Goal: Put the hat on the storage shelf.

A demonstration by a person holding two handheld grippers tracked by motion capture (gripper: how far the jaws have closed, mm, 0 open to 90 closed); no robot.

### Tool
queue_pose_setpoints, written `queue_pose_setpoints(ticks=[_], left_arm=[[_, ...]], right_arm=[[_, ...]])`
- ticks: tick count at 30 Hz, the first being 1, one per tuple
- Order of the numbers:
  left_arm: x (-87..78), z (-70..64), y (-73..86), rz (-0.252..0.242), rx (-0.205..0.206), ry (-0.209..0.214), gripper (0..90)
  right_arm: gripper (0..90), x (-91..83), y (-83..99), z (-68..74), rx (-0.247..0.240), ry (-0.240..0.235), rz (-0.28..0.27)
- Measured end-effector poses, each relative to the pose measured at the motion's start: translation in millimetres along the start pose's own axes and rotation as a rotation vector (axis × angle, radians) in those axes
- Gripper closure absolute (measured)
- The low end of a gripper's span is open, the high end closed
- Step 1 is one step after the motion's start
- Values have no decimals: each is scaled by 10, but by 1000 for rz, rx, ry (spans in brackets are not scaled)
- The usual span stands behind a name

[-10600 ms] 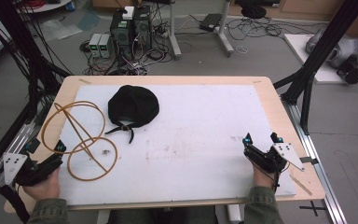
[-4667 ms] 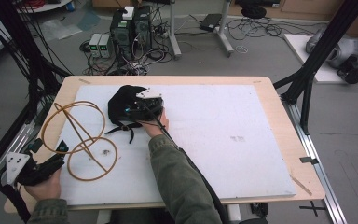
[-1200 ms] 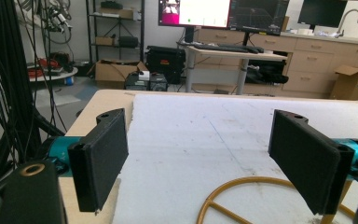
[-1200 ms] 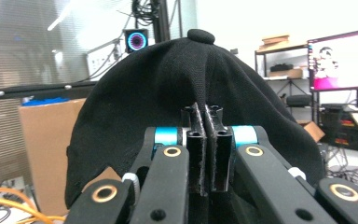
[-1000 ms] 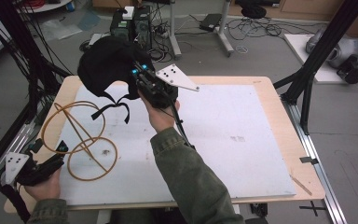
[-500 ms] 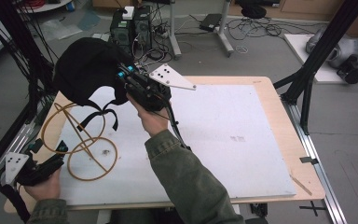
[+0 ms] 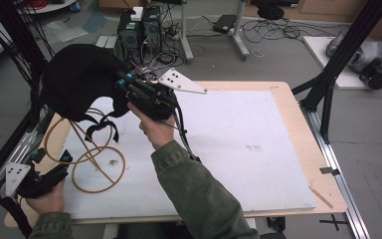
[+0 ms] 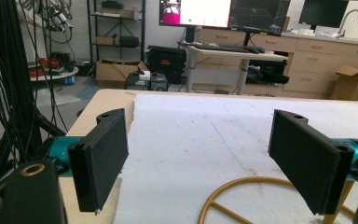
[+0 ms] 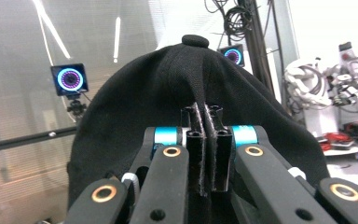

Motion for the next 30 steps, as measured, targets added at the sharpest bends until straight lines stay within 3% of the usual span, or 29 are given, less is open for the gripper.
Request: queue_pose_setpoints(ticks=[7, 19, 30], left_arm=[[-1, 6, 2, 1, -5, 2, 200], [-1, 19, 2, -3, -15, 2, 200], [-7, 37, 0, -5, -20, 1, 200]], right_arm=[[883, 26, -3, 49, 5, -34, -7], [883, 274, 242, 286, -39, -111, 92], [877, 485, 496, 390, -115, -80, 186]])
Point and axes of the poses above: each handheld gripper's, and its own axes: x roughly forward along the jaws, y roughly out of its underside, z roughly to its left, the point moved 10 cm from there along x, roughly forward along the jaws, and after that the axes turned 15 degrees about z, right-handed, at the moved point
